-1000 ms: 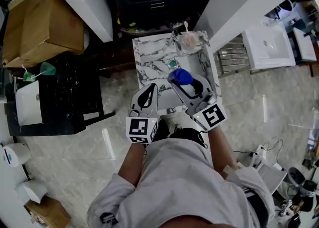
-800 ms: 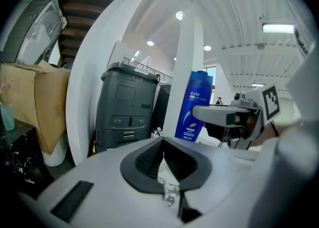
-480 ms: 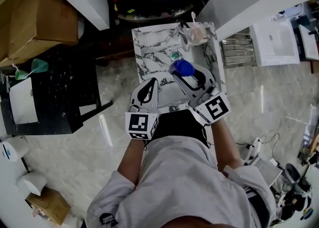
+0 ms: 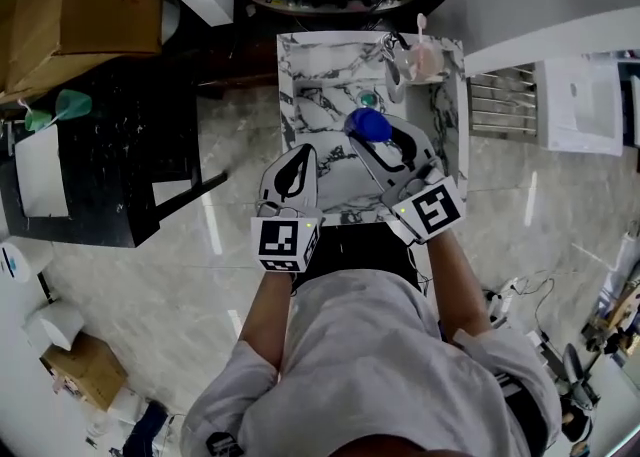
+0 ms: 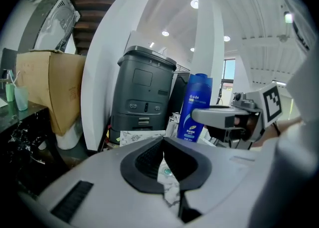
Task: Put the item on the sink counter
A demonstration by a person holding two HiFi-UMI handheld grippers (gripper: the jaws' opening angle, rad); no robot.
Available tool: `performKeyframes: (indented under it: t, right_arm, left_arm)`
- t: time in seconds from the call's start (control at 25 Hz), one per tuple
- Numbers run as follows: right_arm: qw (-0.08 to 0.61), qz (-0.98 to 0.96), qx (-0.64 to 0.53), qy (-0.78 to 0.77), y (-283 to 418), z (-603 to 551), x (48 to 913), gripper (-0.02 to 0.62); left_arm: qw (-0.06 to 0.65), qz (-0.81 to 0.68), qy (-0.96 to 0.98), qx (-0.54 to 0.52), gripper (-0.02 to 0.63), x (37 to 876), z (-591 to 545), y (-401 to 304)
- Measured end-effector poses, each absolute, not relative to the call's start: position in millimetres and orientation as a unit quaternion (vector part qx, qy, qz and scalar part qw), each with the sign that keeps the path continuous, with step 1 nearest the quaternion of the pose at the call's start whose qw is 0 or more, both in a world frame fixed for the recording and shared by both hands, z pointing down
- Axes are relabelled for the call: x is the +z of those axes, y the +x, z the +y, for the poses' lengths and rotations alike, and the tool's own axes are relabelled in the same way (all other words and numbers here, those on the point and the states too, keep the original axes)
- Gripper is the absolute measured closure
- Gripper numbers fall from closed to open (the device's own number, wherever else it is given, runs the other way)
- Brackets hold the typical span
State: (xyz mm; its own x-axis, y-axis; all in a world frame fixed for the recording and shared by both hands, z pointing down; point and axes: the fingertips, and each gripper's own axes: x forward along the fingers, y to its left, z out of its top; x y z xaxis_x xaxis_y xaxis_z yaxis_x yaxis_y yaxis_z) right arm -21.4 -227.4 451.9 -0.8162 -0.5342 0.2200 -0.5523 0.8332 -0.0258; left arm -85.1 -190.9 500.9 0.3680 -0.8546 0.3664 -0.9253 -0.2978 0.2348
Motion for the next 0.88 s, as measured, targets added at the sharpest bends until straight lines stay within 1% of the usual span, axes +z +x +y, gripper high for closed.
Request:
performKeyframes:
  t: [0.88]
  right_arm:
    - [0.109, -0.941, 0.074, 0.311, -53.0, -279.3, 524.6, 0.451]
  left_arm:
    - [0.26, -0.581, 0.764, 0.105, 0.597, 564.1, -203.7, -98.1]
